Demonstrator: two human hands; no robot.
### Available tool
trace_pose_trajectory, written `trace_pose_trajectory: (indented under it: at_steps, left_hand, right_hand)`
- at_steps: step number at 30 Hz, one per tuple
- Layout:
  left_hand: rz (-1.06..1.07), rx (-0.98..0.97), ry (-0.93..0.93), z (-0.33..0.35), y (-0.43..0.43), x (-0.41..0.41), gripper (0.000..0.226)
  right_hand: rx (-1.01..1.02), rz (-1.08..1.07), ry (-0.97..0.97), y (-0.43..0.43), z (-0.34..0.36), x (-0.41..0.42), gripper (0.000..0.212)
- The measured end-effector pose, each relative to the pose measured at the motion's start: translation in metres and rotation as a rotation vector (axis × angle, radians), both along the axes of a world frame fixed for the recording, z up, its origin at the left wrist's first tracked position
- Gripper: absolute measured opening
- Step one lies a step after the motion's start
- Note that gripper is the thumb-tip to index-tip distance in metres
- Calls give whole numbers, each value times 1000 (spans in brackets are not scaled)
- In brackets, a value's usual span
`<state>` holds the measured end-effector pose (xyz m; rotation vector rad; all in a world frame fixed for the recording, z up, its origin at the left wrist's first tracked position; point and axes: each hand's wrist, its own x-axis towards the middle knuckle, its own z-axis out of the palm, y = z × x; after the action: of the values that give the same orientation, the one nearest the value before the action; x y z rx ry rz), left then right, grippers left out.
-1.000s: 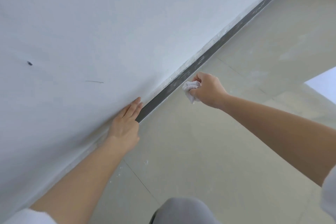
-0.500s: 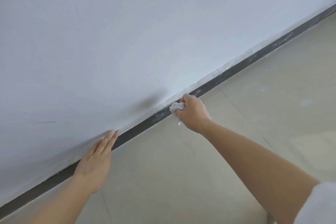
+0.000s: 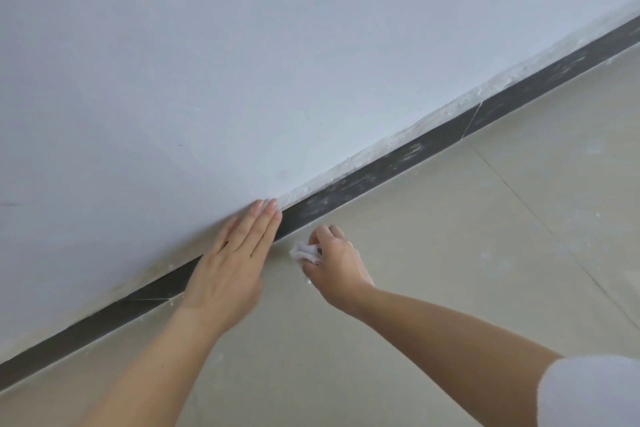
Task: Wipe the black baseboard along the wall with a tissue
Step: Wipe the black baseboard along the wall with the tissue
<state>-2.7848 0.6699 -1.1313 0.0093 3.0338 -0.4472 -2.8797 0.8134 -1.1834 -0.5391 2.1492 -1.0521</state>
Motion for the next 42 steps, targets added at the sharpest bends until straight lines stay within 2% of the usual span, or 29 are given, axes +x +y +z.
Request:
trace_pose_trajectory:
  at_steps: [7,11,14,20,24,26,29,32,40,42]
  left_hand:
    - [101,-13,-9,-20,-6,15,78]
    - [155,39,-28,-21,-1,18,86]
    - [166,98,-8,-22,-3,18,85]
    - [223,157,10,-26,4,16,86]
    - [244,173,45,-29,8,17,77]
    - [264,196,62,-30,11,17,76]
    - [300,236,80,-30,16,15,82]
    - [337,267,76,-31,18,13,93]
    - [341,278,88,-28,20,13,88]
    - [350,274,99,-27,21,13,86]
  right_hand:
    - [-261,-410,-248,-48,-13,37,10]
    - [-300,-639,-341,-61,-13,28,16]
    - [-349,-749,-394,-58,-15,15,10]
    - [-362,-814,-271,-31,-10,-20,11]
    - [-335,-983,-186,-9,-8,-37,9]
    - [-322,-934,-174,-4,-7,-31,12]
    - [-238,-658,-152,-9,-12,4,12]
    - [-265,-468,-155,-23,-10,30,13]
    - [-445,-750,-188,-26,7,-16,19]
    - [-417,-836,-161,-18,4,-31,21]
